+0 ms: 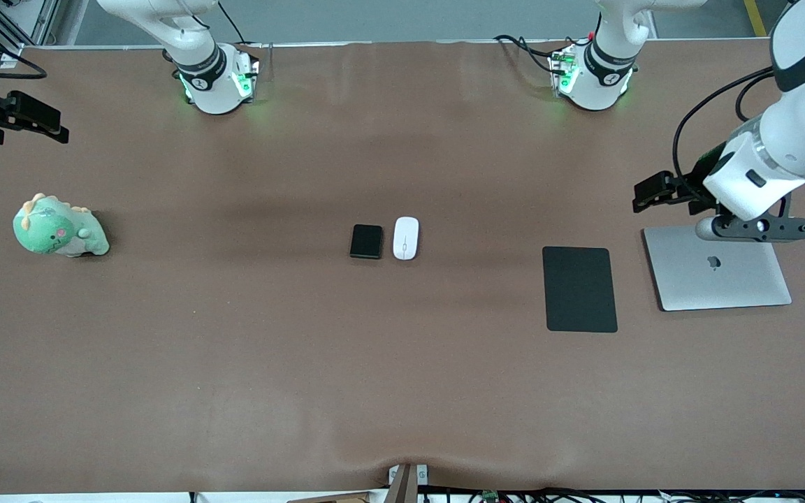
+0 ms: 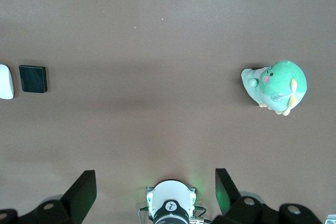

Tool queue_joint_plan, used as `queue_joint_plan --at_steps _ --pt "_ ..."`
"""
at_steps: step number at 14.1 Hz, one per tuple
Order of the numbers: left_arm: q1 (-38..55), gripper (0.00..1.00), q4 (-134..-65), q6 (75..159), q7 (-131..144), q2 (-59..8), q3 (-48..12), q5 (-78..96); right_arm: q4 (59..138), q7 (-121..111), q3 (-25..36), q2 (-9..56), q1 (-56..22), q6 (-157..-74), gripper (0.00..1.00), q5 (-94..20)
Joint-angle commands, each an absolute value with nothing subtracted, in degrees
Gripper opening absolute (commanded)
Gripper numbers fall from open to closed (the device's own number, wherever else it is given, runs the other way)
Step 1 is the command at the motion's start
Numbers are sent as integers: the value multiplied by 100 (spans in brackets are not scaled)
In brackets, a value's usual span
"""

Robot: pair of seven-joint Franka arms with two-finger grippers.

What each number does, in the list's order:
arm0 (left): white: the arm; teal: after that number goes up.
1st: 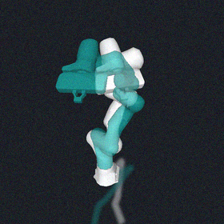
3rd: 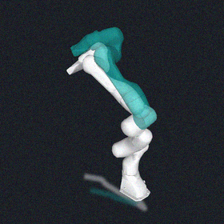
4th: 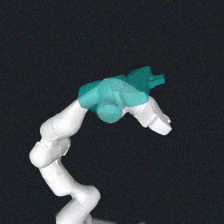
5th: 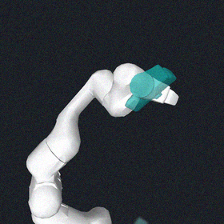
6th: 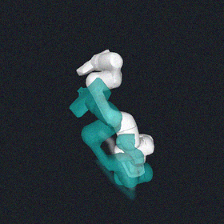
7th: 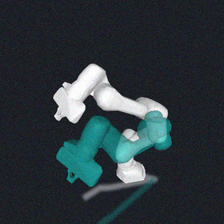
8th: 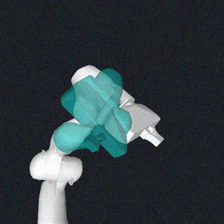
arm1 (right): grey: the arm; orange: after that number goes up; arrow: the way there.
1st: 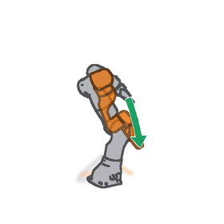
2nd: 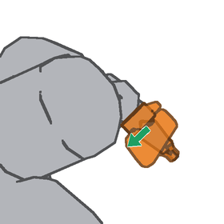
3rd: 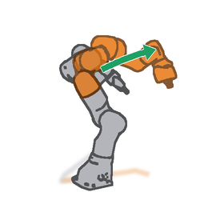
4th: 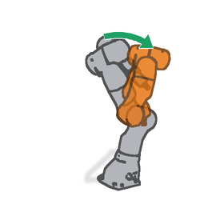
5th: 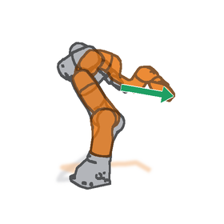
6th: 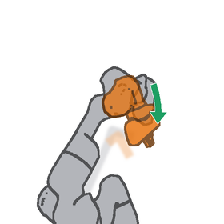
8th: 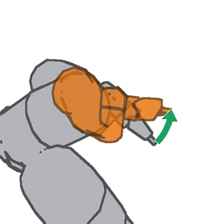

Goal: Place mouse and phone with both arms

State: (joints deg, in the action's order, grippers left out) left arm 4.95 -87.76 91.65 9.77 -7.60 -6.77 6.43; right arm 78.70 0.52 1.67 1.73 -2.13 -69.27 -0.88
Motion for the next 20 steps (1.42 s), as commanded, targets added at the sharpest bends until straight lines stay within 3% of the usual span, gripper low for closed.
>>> queue_joint_plan --at_steps 1,6,20 --pt "816 100 -8613 9368 1431 -1010 -703 738 7822 18 167 211 -167 -6926 100 -123" --pt "1484 100 -8604 9983 2362 -1388 -703 721 7822 18 167 220 -167 -6926 100 -114" --pt "3708 100 -8613 10704 4227 -2320 -694 677 7822 18 167 272 -202 -6926 100 -158"
